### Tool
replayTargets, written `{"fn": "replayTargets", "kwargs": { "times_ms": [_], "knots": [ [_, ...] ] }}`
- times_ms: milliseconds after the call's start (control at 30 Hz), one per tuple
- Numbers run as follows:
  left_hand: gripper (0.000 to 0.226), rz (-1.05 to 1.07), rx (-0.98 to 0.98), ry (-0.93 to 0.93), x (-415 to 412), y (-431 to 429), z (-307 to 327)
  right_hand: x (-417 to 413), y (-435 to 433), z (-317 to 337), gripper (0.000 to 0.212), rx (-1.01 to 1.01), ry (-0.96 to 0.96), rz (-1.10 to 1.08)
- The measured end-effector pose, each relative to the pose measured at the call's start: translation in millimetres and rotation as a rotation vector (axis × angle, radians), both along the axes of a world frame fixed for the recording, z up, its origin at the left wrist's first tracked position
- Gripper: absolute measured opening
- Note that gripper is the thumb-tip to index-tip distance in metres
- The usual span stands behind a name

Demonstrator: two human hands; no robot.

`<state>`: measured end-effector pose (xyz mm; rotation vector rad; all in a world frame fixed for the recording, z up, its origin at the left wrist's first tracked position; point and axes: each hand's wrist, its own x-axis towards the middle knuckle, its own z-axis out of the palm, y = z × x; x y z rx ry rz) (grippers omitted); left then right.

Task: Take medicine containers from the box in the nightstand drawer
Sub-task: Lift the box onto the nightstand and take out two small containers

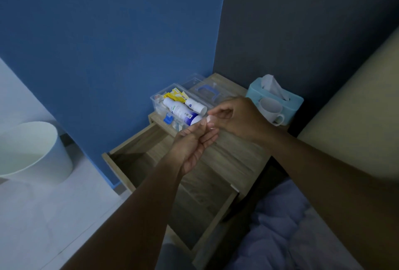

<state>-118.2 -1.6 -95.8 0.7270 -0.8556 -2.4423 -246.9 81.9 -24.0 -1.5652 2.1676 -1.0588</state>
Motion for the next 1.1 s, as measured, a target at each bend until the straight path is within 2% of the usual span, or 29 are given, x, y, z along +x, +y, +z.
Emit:
{"fn": "replayTargets", "kwargs": {
  "times_ms": [100, 167, 200, 267, 333, 400, 500, 567, 667, 800, 933, 1000, 1100],
  "knots": [
    [0.032, 0.002, 0.032, 0.007, 0.1, 0.8, -4.0, -2.1, -2.7, -5.9, 0.063, 0.074, -0.105, 0.083],
    [0.035, -0.012, 0.03, 0.003, 0.9, 0.9, -6.4, -2.0, -5.6, -10.2, 0.078, 0.093, -0.053, 0.027],
    [0.034, -0.019, 0.023, 0.002, 0.9, 0.4, -7.9, -2.5, -7.1, -12.1, 0.075, 0.098, 0.018, -0.02],
    [0.033, -0.032, 0.011, -0.006, 0.9, -0.4, -11.0, -4.1, -8.2, -16.4, 0.055, 0.102, 0.119, -0.065],
    [0.034, -0.034, 0.011, -0.019, 0.9, -1.0, -15.0, -3.3, -8.2, -20.7, 0.036, 0.107, 0.13, -0.026],
    [0.032, -0.04, 0.017, -0.009, 0.4, -1.9, -19.8, -0.6, -9.3, -26.0, 0.026, 0.098, 0.165, 0.037],
    [0.032, -0.063, 0.018, 0.051, -0.7, -3.8, -25.8, 1.8, -10.2, -31.7, 0.031, 0.036, 0.229, 0.12],
    [0.029, -0.046, 0.032, 0.046, -1.9, -7.1, -30.9, -0.4, -8.2, -35.0, 0.043, -0.003, 0.185, 0.109],
    [0.032, -0.07, 0.05, 0.027, -2.6, -10.1, -41.9, -10.1, -1.3, -43.7, 0.052, -0.131, 0.101, -0.033],
    [0.033, -0.173, 0.093, 0.036, -6.9, -7.6, -53.1, -25.6, 15.1, -76.6, 0.033, -0.318, 0.029, -0.281],
    [0.04, -0.238, 0.085, 0.003, -19.1, -3.1, -61.6, -34.6, 39.8, -129.1, 0.027, -0.283, -0.105, -0.517],
    [0.052, -0.246, 0.019, -0.015, -26.7, -0.6, -68.0, -35.4, 50.6, -155.1, 0.024, -0.263, -0.12, -0.597],
    [0.049, -0.215, -0.142, -0.11, -39.1, 0.4, -78.3, -32.7, 60.3, -187.0, 0.019, -0.21, -0.117, -0.688]
  ]
}}
